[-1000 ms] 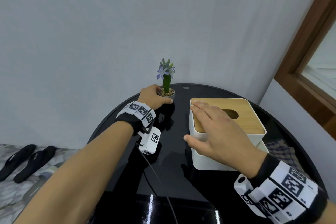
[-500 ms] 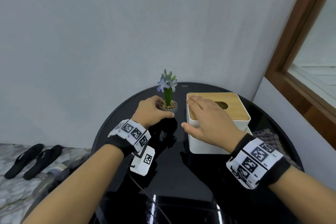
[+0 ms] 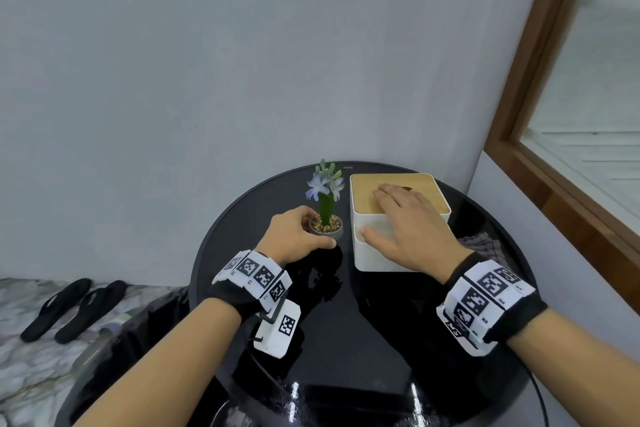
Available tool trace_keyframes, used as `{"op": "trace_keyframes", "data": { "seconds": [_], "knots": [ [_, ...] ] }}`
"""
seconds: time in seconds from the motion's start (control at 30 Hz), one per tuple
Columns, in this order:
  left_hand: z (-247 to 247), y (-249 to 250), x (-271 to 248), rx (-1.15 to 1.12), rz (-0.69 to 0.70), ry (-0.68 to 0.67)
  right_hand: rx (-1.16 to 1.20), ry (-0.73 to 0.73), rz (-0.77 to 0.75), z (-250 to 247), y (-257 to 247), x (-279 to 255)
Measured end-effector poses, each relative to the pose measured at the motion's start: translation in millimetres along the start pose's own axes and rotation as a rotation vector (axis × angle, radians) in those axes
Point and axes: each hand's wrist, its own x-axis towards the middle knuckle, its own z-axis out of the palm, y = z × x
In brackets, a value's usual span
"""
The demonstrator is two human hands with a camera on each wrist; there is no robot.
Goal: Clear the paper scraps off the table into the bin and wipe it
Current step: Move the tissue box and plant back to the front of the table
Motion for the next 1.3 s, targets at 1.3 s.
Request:
{"op": "trace_keyframes", "data": {
  "seconds": [1.3],
  "knots": [
    [4.7,0.5,-2.4,0.081,-0.095,-0.012,-0.017,0.019,0.009,19.2,8.5,-9.9]
  ]
}}
